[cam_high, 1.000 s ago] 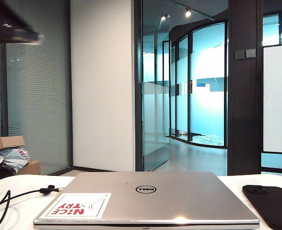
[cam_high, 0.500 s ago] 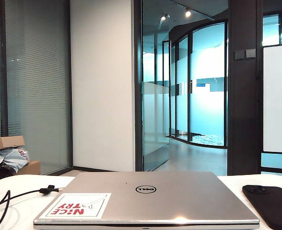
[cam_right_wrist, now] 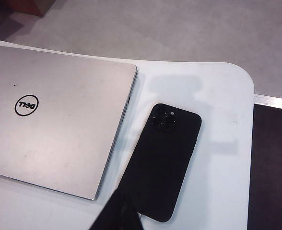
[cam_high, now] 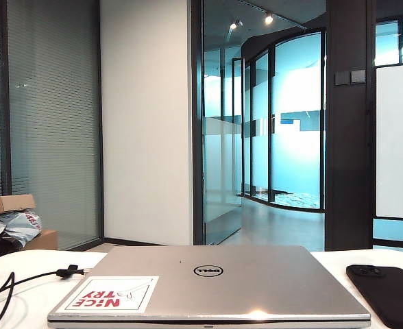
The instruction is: Pick up the charging cable and the phone, plug the charging cable into the charging port on the phone, and finally place them back on the table.
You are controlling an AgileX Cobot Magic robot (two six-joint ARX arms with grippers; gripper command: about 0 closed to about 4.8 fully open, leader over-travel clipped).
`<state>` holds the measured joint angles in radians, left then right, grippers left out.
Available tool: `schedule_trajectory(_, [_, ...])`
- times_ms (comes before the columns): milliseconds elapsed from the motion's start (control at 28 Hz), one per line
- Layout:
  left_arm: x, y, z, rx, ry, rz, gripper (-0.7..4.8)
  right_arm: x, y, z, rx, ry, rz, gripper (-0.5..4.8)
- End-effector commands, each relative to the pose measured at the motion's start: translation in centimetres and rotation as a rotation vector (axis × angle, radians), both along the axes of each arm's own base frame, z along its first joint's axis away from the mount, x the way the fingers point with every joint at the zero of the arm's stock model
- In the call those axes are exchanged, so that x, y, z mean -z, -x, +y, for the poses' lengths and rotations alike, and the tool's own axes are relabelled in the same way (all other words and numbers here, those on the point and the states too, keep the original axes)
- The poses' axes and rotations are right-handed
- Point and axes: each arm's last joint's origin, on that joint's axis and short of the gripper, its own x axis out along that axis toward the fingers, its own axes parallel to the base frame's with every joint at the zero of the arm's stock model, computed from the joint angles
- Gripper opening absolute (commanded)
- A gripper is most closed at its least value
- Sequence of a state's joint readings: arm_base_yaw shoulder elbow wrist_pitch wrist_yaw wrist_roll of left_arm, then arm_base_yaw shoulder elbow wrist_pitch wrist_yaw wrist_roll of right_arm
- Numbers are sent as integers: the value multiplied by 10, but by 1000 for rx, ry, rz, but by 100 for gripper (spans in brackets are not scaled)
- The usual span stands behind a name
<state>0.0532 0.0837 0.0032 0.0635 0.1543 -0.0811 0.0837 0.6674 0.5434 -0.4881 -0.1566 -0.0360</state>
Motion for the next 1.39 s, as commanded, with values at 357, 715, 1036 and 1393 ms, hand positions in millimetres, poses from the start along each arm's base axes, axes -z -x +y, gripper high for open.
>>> schedule_trajectory(357, [-5,5,0,-3,-55,-66,-6,-3,0,0,-1,0,-24,-1])
schedule_trajectory(715, [-5,5,0,-3,-77,-69,-6,-3,0,0,-1,0,-24,-1])
schedule_trajectory(1036, [-5,5,0,-3,-76,-69,-5,-3,0,0,-1,0,-24,-1])
schedule_trajectory(1393, [-5,5,0,-3,-76,-69,-5,-3,0,0,-1,0,-25,-1])
